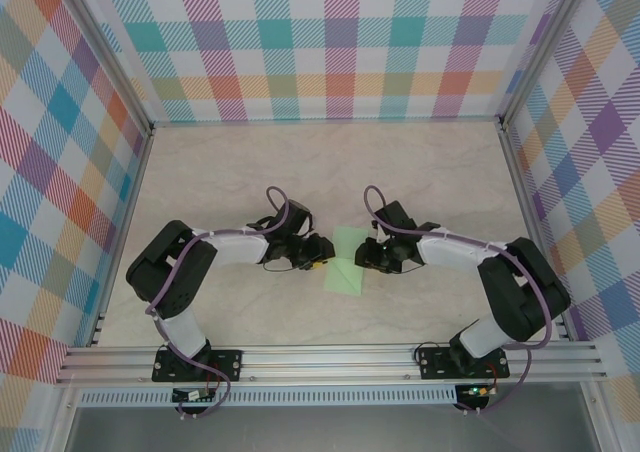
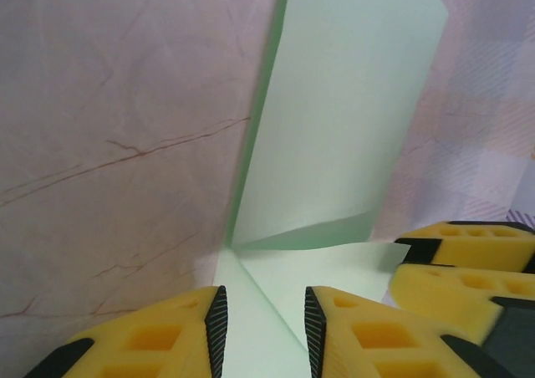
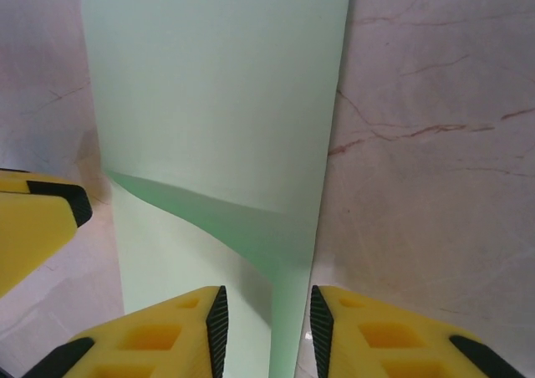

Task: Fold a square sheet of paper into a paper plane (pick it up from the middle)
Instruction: Turn over the paper at the center of the table.

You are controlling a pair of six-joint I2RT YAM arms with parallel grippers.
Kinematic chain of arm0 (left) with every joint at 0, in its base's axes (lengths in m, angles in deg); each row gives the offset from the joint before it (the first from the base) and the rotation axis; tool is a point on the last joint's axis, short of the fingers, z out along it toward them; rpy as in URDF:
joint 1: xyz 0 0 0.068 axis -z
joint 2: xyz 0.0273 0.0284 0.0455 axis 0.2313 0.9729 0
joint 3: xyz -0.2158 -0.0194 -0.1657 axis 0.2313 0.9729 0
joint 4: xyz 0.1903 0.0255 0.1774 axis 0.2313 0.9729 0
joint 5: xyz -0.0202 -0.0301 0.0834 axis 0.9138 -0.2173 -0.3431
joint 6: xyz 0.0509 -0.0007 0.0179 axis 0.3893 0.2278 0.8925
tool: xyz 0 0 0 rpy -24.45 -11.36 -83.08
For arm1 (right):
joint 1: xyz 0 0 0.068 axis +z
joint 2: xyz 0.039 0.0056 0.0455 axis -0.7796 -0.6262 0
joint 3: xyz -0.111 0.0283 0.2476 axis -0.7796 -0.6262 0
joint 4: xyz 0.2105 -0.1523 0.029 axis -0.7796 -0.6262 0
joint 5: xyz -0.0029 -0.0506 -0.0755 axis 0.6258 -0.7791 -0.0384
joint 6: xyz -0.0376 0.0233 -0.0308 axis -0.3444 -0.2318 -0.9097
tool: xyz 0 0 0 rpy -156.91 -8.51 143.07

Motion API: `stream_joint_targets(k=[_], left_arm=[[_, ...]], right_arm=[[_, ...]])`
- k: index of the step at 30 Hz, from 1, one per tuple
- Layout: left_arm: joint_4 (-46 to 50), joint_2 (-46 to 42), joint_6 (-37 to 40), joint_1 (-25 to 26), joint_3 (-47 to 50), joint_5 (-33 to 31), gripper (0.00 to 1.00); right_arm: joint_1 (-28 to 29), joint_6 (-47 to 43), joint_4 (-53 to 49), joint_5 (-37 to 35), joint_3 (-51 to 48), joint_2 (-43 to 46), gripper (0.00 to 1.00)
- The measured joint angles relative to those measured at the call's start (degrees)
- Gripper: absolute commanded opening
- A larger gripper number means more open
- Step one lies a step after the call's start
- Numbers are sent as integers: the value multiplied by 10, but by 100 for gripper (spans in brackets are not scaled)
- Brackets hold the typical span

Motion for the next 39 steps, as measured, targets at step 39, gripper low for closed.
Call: stream_joint_targets(k=[39], left_arm=[[-66,52,-10,12,-9,58,6]], right_arm=[[-11,7,-13,-24,4,-3,40]])
